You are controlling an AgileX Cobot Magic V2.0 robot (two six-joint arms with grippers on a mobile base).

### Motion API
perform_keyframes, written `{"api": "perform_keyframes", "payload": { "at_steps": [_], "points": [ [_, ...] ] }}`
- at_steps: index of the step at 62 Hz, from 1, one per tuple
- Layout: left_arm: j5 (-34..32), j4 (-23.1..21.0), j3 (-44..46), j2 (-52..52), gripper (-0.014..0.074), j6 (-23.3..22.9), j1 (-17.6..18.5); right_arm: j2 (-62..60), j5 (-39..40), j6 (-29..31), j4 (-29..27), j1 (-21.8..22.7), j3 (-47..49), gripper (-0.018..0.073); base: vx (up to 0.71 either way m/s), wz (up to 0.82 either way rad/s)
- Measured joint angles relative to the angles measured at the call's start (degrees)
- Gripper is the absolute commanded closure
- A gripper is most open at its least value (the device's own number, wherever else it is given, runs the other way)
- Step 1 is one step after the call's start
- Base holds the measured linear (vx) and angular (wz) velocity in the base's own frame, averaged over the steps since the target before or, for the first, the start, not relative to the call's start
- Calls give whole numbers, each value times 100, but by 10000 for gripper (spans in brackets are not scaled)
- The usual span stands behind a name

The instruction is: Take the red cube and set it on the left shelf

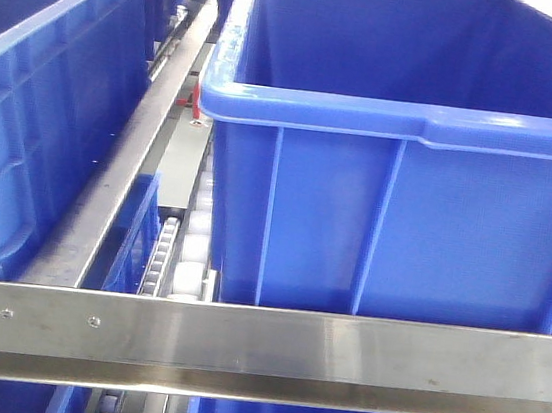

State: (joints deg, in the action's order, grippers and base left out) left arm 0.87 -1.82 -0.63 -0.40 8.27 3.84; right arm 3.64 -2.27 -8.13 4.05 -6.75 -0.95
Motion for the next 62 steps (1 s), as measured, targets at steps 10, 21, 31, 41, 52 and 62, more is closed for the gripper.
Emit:
{"api": "perform_keyframes", "payload": {
  "at_steps": [10,21,31,41,52,62],
  "points": [
    [0,0,0,0,491,0,0,-378,-22,0,0,210,-69,503,0,0],
    [0,0,0,0,491,0,0,-424,-199,0,0,339,-69,503,0,0],
    [0,0,0,0,491,0,0,-424,-246,0,0,339,-69,503,0,0],
    [0,0,0,0,491,0,0,-424,-256,0,0,339,-69,503,0,0],
    [0,0,0,0,491,0,0,-424,-256,0,-11,339,-69,503,0,0],
    [0,0,0,0,491,0,0,-424,-256,0,-200,339,-69,503,0,0]
  ]
}}
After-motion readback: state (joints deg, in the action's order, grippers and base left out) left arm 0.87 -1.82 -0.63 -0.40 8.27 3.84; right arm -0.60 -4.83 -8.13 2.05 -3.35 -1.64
